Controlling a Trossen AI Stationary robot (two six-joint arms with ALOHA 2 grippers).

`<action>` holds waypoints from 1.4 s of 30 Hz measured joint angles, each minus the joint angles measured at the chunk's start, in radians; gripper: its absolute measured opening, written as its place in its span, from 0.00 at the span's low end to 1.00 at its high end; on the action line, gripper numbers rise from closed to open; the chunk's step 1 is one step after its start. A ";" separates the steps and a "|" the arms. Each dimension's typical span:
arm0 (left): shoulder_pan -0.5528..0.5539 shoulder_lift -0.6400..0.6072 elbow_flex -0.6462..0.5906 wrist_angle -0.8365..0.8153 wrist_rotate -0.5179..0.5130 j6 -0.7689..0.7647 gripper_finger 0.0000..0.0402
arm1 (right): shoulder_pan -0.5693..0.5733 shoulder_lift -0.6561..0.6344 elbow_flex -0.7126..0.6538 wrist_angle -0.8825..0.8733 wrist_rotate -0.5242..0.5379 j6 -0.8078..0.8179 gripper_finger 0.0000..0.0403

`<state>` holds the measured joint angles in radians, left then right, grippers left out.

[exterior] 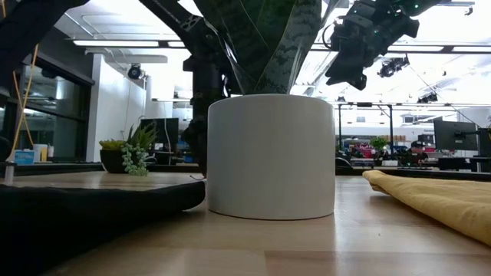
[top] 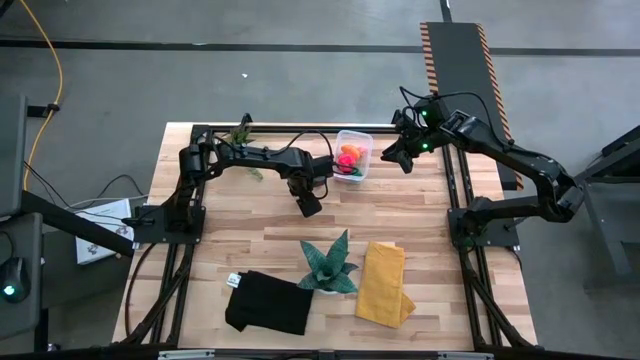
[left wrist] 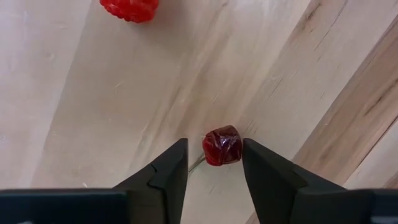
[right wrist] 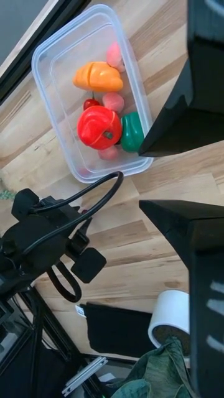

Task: Pick and placing Produce into tupperware
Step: Put the red cherry into the transparent container

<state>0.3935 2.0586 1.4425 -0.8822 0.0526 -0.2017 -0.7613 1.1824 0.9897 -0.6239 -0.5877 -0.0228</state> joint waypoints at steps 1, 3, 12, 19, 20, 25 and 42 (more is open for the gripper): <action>0.000 0.000 0.000 0.000 0.000 0.000 0.34 | 0.000 0.000 0.000 0.000 0.000 0.000 0.28; 0.000 0.000 0.000 0.000 0.000 -0.001 0.31 | 0.000 0.000 0.000 0.000 0.000 -0.001 0.28; 0.000 0.000 0.000 0.001 -0.012 -0.001 0.24 | 0.000 0.000 0.000 0.000 0.000 -0.003 0.28; 0.000 0.000 0.000 0.002 -0.012 -0.004 0.16 | 0.000 0.000 0.000 0.000 0.000 -0.003 0.28; 0.000 0.000 0.000 0.002 -0.012 -0.004 0.15 | 0.000 0.000 0.000 0.000 0.000 -0.003 0.28; 0.000 0.000 0.000 0.002 -0.012 -0.004 0.11 | 0.000 0.000 0.000 0.000 0.000 -0.003 0.28; 0.000 0.000 0.031 -0.041 0.070 -0.012 0.11 | 0.000 0.000 0.000 0.005 0.000 -0.012 0.28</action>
<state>0.3935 2.0586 1.4736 -0.9232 0.1230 -0.2133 -0.7612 1.1824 0.9897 -0.6194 -0.5873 -0.0345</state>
